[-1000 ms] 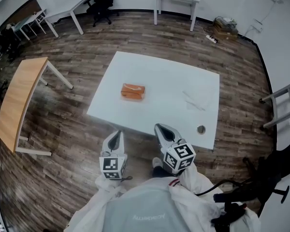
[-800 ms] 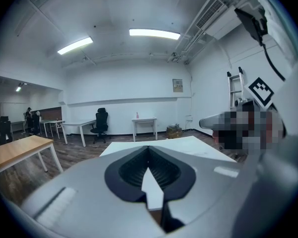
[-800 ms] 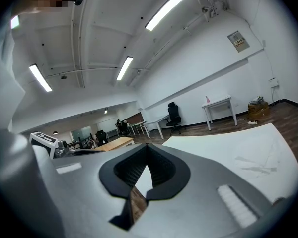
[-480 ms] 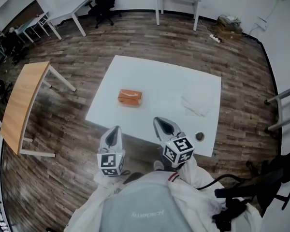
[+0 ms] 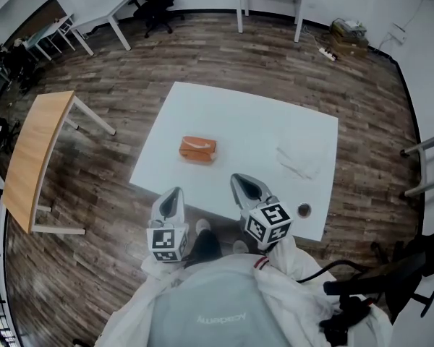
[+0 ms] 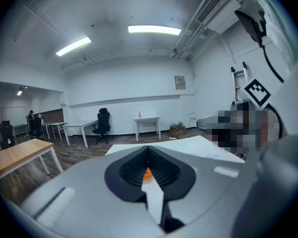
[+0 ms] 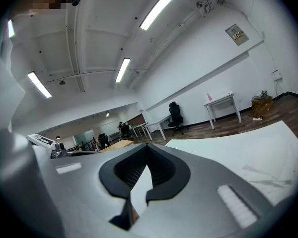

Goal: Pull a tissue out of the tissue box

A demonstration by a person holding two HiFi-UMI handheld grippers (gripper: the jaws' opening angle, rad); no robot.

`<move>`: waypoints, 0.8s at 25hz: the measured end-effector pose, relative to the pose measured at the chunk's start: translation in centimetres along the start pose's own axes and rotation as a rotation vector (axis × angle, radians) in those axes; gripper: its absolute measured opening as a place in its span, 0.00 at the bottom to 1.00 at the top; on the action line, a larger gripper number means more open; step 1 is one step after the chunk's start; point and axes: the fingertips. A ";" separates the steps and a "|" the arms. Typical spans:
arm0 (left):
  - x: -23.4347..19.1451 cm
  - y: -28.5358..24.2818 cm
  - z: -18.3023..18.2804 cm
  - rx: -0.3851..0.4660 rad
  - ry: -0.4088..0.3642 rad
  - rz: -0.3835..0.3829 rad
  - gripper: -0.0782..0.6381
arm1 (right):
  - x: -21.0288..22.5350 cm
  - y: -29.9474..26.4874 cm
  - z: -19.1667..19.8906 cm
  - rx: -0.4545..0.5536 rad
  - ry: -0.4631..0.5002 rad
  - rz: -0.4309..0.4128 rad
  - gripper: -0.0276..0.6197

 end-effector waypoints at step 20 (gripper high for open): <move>-6.5 -10.7 0.4 -0.027 0.020 0.218 0.11 | 2.2 -8.3 -1.5 -0.020 0.008 0.212 0.05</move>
Point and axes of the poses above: the fingertips, and each gripper's own axes: y backward along the fingers, x to its right, z out of its underside, and after that the axes turned 1 degree about -y, right-handed
